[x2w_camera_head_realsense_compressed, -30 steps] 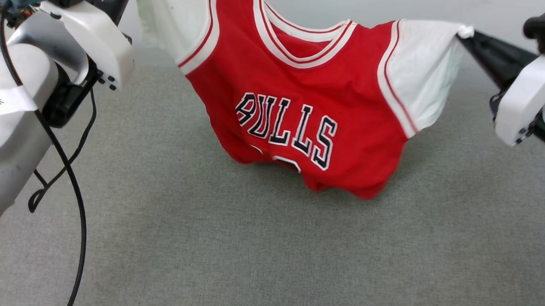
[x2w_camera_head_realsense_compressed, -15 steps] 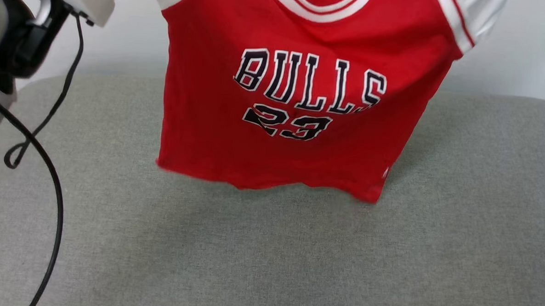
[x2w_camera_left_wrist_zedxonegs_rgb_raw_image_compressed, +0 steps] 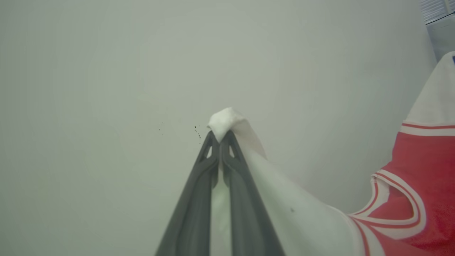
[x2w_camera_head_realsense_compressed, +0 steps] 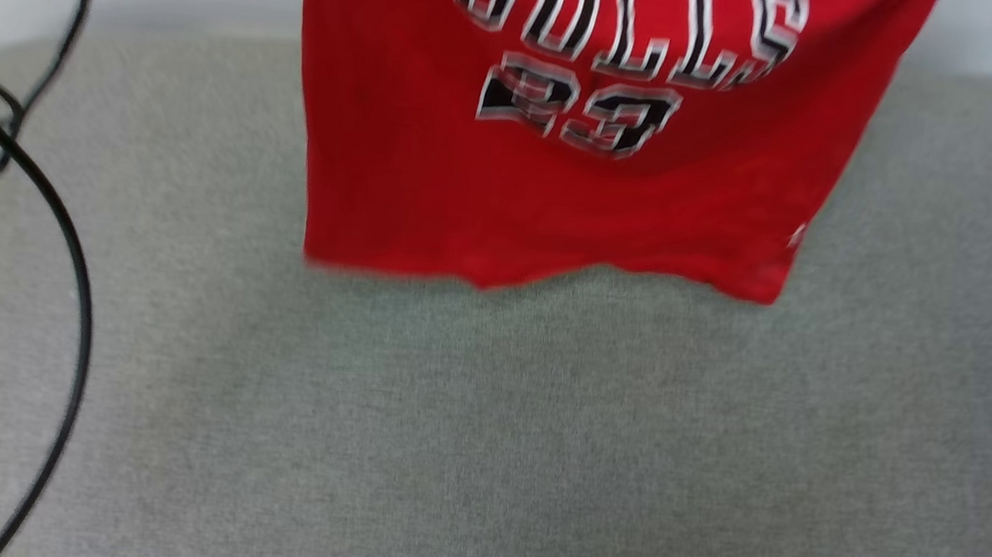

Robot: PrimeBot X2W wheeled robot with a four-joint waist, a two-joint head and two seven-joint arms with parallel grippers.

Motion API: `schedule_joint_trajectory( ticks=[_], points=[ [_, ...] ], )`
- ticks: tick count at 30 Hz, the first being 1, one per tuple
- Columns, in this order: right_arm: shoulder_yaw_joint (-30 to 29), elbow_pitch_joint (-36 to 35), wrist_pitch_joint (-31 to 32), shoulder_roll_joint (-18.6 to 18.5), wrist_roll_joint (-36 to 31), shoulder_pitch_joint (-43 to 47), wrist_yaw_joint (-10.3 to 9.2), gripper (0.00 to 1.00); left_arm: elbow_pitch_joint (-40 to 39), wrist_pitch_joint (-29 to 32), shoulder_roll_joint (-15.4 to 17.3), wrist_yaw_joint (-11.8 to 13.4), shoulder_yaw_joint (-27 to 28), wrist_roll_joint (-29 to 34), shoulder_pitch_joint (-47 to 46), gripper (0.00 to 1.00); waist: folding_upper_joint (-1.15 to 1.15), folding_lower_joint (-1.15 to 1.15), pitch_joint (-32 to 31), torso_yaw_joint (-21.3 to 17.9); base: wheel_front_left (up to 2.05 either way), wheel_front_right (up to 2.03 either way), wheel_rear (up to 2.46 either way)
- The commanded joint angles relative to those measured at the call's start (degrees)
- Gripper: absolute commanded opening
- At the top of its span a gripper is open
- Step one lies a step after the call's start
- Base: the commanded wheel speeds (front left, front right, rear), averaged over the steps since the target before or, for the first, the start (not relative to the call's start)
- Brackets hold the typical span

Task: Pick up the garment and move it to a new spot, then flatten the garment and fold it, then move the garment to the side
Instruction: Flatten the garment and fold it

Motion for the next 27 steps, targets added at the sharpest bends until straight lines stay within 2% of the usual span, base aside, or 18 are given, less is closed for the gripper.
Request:
schedule_joint_trajectory(
  ticks=[1,7,17,22,27],
  points=[
    [-0.38,0.62,0.38,0.78,-0.99,-3.16,-0.10,0.00,1.41,-0.19,-0.58,-0.27,0.50,0.51,-2.35,0.00,0.00,0.00,5.18,-0.15,0.00,0.00,0.00],
    [0.09,4.46,0.45,2.18,-4.05,-12.13,-0.10,0.00,6.59,-1.15,-3.05,-1.13,0.88,1.93,-9.13,0.00,0.00,0.00,11.51,-0.54,0.00,0.00,0.00],
    [4.00,16.56,-4.05,5.15,-8.05,-30.73,-0.10,0.00,18.38,-5.12,-7.17,-2.86,2.72,3.53,-22.42,0.00,0.00,0.00,20.31,-1.37,0.00,0.00,0.00],
    [6.38,21.57,-6.70,6.73,-7.39,-34.78,-0.10,0.00,22.88,-7.27,-7.94,-3.61,3.37,3.24,-25.17,0.00,0.00,0.00,22.38,-1.55,0.00,0.00,0.00],
    [9.50,25.25,-9.46,7.71,-5.45,-34.58,-0.10,0.00,25.82,-9.14,-8.88,-4.28,2.92,2.95,-22.94,0.00,0.00,0.00,23.52,-1.42,0.00,0.00,0.00]
  ],
)
